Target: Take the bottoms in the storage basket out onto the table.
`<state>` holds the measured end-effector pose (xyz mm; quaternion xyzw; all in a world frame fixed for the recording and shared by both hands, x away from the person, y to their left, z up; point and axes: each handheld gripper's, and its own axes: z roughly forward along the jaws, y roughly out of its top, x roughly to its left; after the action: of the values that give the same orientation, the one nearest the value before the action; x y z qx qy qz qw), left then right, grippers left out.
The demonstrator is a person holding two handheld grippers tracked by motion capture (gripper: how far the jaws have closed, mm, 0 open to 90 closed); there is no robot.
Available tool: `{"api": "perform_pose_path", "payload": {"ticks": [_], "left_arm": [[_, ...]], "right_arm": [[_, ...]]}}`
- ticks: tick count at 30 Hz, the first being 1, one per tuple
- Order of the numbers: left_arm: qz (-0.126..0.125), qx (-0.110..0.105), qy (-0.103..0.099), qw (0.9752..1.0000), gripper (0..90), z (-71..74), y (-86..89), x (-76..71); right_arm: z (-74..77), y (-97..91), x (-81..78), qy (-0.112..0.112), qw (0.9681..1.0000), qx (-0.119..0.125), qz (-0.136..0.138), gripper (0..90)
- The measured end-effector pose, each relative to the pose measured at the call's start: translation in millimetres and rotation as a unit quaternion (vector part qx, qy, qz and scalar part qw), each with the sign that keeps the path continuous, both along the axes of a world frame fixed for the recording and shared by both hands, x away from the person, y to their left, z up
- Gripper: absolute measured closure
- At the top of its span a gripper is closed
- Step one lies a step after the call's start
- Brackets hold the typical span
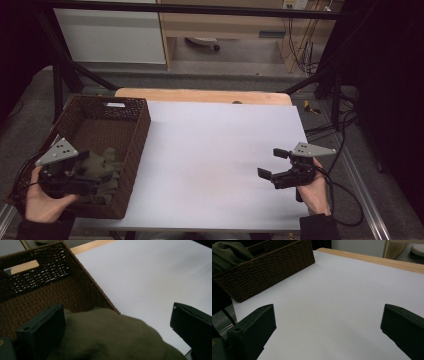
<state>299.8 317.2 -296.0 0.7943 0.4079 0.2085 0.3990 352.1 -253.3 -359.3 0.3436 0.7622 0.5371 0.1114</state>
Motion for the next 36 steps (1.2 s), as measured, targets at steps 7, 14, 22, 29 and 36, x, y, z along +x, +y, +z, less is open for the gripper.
{"api": "perform_pose_path", "payload": {"ticks": [7,14,22,29,36], "left_arm": [[0.010,0.008,0.021,0.9997,0.0,-10.6,3.4,0.7],[0.013,-0.005,0.034,0.9993,3.0,-18.3,6.3,3.2],[0.026,-0.011,0.049,0.9984,14.7,-22.2,6.3,4.3],[0.032,-0.001,0.057,0.9979,29.0,-24.9,4.1,4.1],[0.036,0.008,0.076,0.9965,48.7,-25.4,3.5,3.9]], "right_arm": [[-1.3,1.1,0.7,0.003,1.0000,-0.002,0.000,0.6],[-2.6,2.3,1.3,0.005,1.0000,-0.006,0.000,0.6],[-3.2,1.6,0.9,0.007,1.0000,-0.007,0.000,0.6],[-3.9,1.8,1.1,0.008,0.9999,-0.011,0.002,0.6],[-3.6,-0.1,0.7,0.007,0.9999,-0.008,0.000,0.6]]}}
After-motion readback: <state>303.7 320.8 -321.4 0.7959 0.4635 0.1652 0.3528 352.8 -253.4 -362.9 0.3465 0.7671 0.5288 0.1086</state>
